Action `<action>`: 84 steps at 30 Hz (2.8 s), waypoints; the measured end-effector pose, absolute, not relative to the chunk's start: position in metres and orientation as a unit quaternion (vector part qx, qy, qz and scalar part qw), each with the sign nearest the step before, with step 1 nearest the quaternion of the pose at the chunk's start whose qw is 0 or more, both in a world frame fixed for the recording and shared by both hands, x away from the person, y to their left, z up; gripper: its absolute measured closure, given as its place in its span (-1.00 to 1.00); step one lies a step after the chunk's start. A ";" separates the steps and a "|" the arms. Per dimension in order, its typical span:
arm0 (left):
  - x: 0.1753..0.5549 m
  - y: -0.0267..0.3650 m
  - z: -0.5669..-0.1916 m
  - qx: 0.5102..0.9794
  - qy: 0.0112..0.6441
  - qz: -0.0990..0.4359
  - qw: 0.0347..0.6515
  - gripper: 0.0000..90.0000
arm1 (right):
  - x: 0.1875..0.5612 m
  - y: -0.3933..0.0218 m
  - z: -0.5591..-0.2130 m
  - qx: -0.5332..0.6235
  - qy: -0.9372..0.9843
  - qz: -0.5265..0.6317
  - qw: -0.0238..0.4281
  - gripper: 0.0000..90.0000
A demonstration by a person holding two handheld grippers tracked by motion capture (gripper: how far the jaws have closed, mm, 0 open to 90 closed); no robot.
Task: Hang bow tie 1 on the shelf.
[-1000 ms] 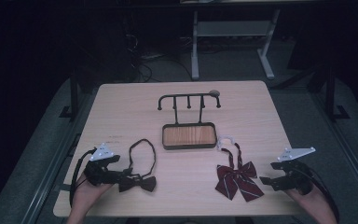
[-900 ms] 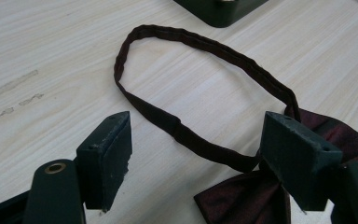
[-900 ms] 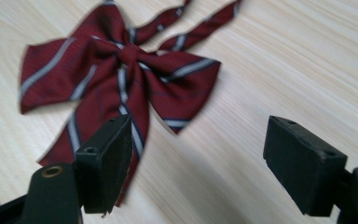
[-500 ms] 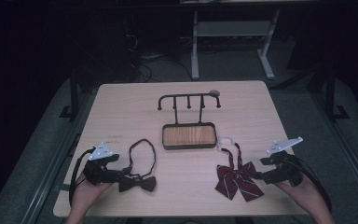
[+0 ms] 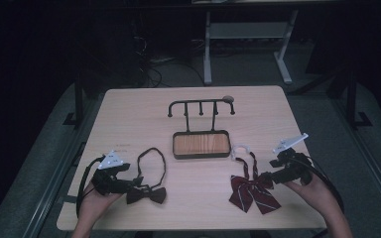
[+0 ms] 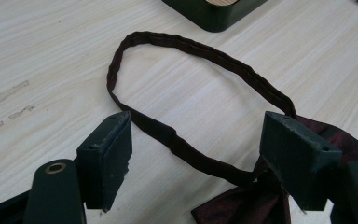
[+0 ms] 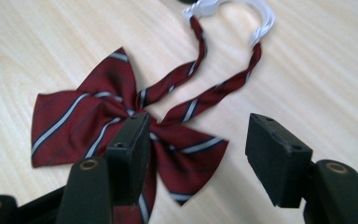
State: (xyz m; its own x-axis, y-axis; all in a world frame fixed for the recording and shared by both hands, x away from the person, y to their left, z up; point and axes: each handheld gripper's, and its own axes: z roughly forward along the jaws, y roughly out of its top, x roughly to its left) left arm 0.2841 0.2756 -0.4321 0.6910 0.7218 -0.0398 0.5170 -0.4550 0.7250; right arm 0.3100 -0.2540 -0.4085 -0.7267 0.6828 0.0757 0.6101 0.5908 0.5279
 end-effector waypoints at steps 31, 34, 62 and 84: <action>0.277 0.283 -0.432 0.837 0.379 0.140 0.368 -0.42 | 0.368 -0.219 -0.396 0.338 0.913 0.219 0.059 0.17; 0.276 0.284 -0.432 0.838 0.380 0.138 0.367 -0.42 | 0.373 -0.215 -0.395 0.335 0.916 0.214 0.058 0.16; 0.275 0.284 -0.431 0.836 0.382 0.145 0.367 -0.42 | 0.409 -0.206 -0.420 0.350 0.920 0.169 0.041 0.28; 0.275 0.285 -0.431 0.835 0.382 0.145 0.369 -0.42 | 0.421 -0.199 -0.436 0.362 0.922 0.129 0.042 0.51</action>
